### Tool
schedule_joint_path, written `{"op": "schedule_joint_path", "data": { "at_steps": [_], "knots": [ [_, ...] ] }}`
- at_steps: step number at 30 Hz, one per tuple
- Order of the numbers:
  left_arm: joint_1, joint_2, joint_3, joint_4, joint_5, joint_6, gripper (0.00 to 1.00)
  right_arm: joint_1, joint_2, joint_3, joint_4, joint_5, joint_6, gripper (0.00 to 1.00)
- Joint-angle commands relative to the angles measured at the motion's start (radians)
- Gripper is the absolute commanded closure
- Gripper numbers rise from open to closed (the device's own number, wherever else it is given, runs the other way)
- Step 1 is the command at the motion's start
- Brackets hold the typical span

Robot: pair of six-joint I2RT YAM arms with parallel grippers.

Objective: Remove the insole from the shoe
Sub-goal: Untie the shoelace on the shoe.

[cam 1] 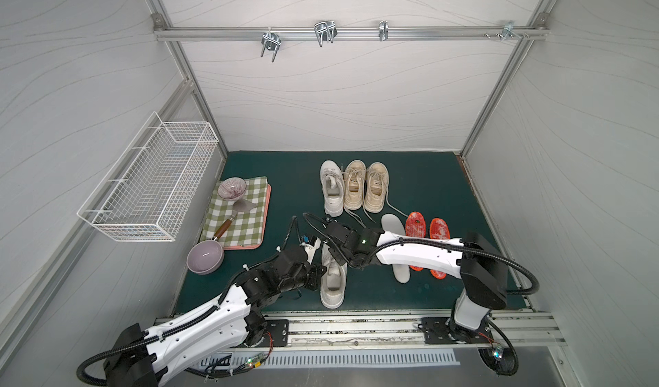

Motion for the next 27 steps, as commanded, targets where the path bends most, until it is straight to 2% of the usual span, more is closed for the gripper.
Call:
{"op": "schedule_joint_path", "data": {
  "at_steps": [1, 11, 27],
  "knots": [
    [-0.003, -0.025, 0.051, 0.109, 0.039, -0.004, 1.00, -0.043, 0.026, 0.026, 0.005, 0.091, 0.033, 0.59],
    [-0.003, -0.036, 0.034, 0.105, 0.035, -0.007, 1.00, -0.080, 0.028, 0.027, 0.001, 0.153, 0.079, 0.50],
    [-0.003, -0.032, 0.031, 0.090, 0.038, -0.003, 1.00, -0.146, 0.044, 0.070, 0.041, 0.149, 0.152, 0.23]
  ]
}}
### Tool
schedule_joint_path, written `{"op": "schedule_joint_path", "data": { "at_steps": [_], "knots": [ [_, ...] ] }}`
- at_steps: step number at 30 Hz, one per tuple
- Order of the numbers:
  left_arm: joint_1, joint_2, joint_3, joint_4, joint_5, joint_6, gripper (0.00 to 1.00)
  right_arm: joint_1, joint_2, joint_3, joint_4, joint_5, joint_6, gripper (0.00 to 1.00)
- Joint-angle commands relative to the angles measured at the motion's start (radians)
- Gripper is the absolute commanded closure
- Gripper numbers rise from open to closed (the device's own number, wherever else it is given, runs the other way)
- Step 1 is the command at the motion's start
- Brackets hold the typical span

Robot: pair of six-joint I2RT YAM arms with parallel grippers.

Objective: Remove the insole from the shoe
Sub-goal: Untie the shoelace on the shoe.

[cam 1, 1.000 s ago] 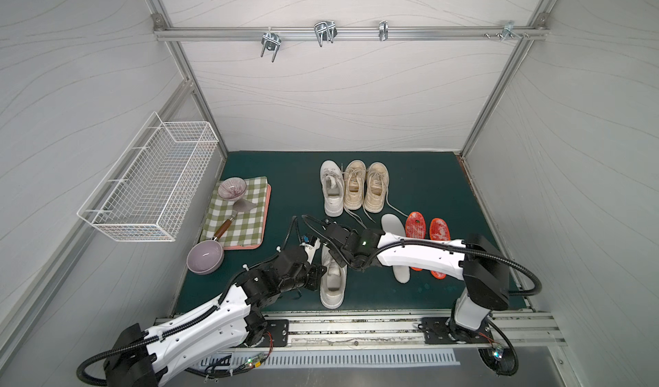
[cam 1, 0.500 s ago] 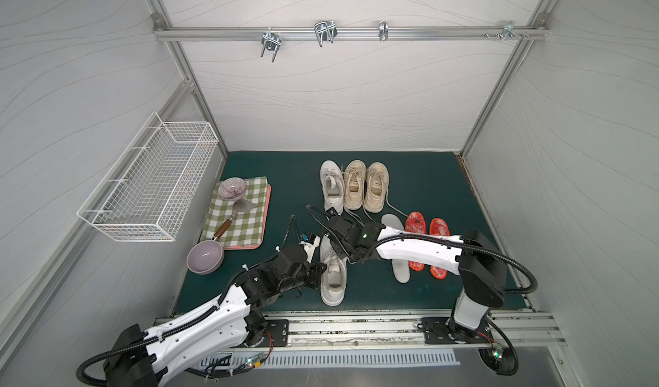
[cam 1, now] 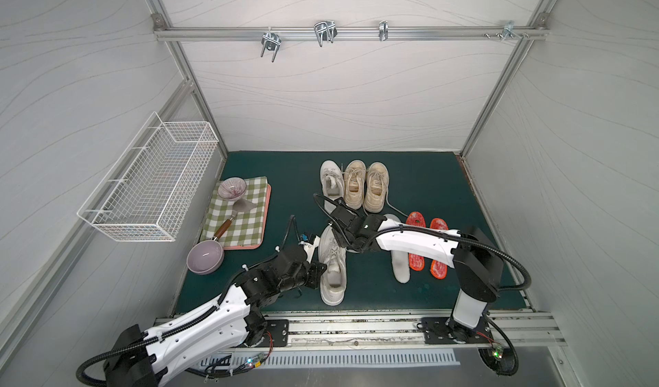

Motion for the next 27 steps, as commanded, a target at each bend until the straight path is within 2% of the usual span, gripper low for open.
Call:
{"op": "schedule_joint_path", "data": {
  "at_steps": [1, 6, 13, 27],
  "knots": [
    [-0.007, -0.028, 0.032, 0.068, 0.049, 0.013, 1.00, -0.019, 0.007, 0.025, 0.039, 0.072, 0.031, 0.22],
    [-0.007, -0.045, 0.034, 0.044, 0.036, 0.019, 1.00, -0.050, 0.045, 0.077, 0.041, -0.008, 0.043, 0.19],
    [-0.007, -0.139, 0.020, -0.019, 0.006, 0.016, 1.00, -0.079, 0.120, 0.190, 0.040, -0.076, 0.009, 0.17],
    [-0.007, -0.291, -0.004, -0.135, -0.037, -0.023, 1.00, -0.131, 0.410, 0.662, -0.063, -0.240, -0.101, 0.17]
  ]
}}
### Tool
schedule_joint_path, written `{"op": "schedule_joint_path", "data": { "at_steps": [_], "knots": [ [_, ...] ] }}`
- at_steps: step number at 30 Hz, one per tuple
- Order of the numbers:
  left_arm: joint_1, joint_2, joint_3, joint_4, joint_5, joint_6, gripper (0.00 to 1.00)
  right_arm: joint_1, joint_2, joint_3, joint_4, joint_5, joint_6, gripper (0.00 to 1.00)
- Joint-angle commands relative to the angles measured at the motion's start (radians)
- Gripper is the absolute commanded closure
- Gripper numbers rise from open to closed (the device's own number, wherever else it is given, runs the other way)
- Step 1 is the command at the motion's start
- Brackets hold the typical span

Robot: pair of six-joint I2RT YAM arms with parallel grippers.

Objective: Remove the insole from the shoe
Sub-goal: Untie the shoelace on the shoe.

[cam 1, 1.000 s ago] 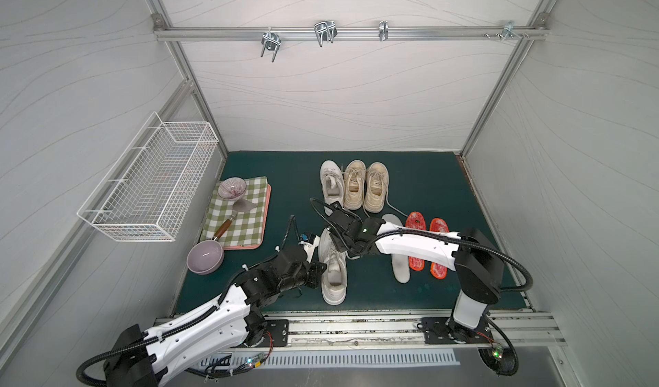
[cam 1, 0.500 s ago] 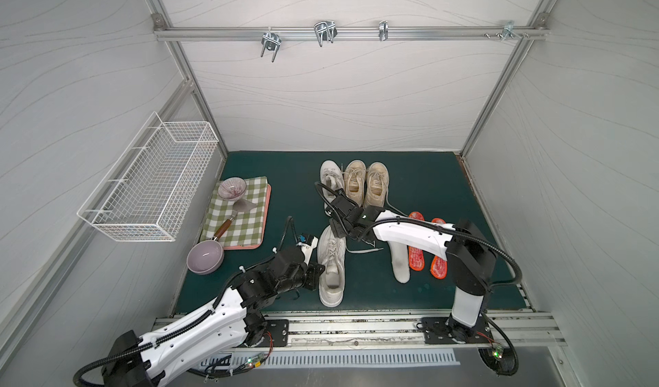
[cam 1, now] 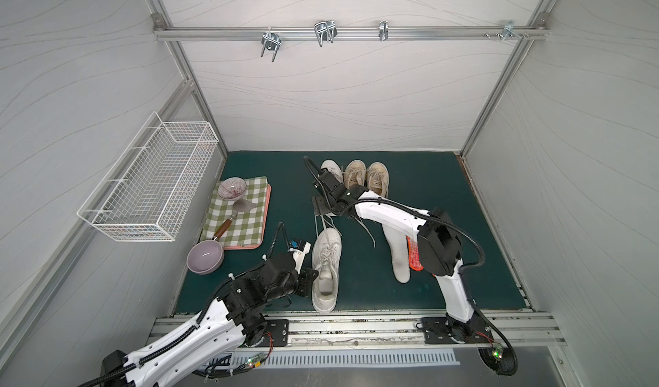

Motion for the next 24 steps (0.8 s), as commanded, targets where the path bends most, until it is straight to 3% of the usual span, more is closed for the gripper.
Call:
{"op": "schedule_joint_path", "data": {
  "at_steps": [1, 10, 13, 18, 24],
  "knots": [
    [-0.003, -0.049, 0.016, 0.077, -0.029, -0.017, 1.00, -0.015, 0.058, 0.114, -0.045, -0.034, -0.044, 0.17],
    [-0.004, -0.113, -0.006, 0.052, -0.079, -0.053, 1.00, -0.041, 0.103, 0.309, -0.156, -0.042, -0.073, 0.06],
    [-0.004, -0.119, -0.008, 0.048, -0.120, -0.072, 1.00, -0.033, 0.049, 0.261, -0.152, -0.043, -0.082, 0.01],
    [-0.002, -0.055, 0.007, 0.081, -0.188, -0.096, 1.00, -0.016, -0.056, 0.166, -0.209, -0.035, -0.104, 0.01],
    [0.003, 0.107, 0.055, 0.155, -0.260, -0.144, 1.00, 0.039, -0.256, -0.089, -0.227, -0.032, -0.102, 0.01]
  ]
}}
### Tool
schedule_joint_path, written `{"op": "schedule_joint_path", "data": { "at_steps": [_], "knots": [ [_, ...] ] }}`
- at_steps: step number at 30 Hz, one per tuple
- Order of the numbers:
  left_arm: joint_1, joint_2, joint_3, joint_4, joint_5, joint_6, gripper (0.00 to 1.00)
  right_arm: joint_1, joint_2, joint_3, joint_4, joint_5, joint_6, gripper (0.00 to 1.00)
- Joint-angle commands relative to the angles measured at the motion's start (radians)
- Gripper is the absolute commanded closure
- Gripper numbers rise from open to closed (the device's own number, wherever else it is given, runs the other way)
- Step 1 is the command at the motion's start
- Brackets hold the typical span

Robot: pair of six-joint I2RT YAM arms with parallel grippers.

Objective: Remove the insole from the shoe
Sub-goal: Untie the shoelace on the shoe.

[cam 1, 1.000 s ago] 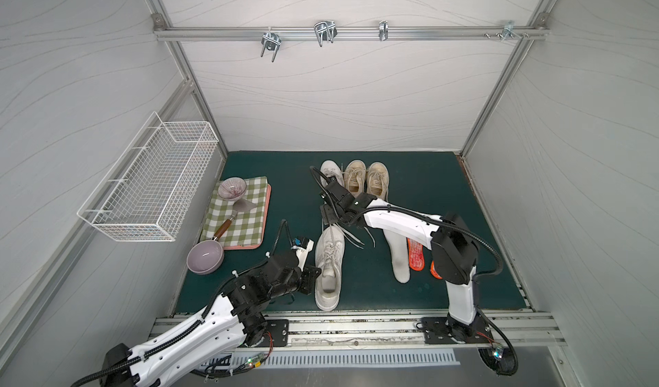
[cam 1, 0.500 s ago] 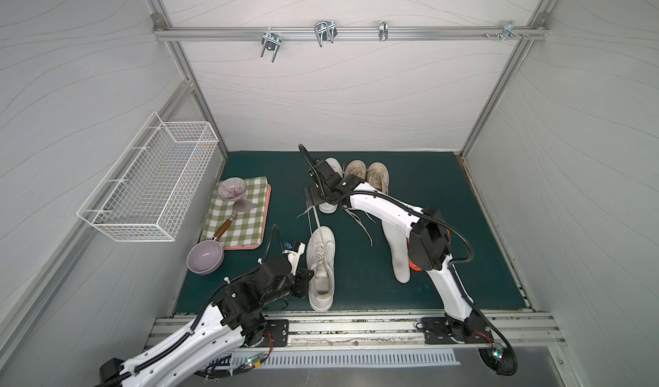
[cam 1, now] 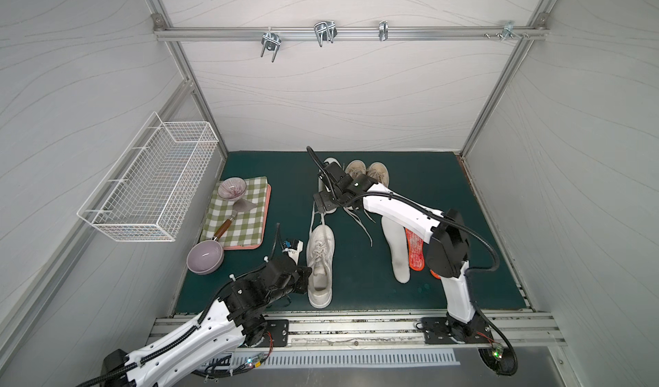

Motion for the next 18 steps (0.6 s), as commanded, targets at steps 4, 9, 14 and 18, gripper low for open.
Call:
{"op": "schedule_joint_path", "data": {
  "at_steps": [4, 9, 14, 18],
  "knots": [
    [0.016, 0.141, 0.098, 0.201, -0.088, -0.077, 1.00, 0.090, -0.258, -0.286, -0.028, -0.019, 0.026, 0.01],
    [0.016, 0.214, 0.109, 0.268, -0.094, -0.118, 1.00, 0.152, -0.402, -0.527, 0.037, -0.113, 0.091, 0.09],
    [0.016, 0.253, 0.120, 0.313, -0.076, -0.128, 1.00, 0.196, -0.460, -0.667, 0.146, -0.199, 0.135, 0.20],
    [0.018, 0.269, 0.128, 0.326, -0.053, -0.132, 1.00, 0.204, -0.428, -0.675, 0.169, -0.236, 0.147, 0.27]
  ]
}}
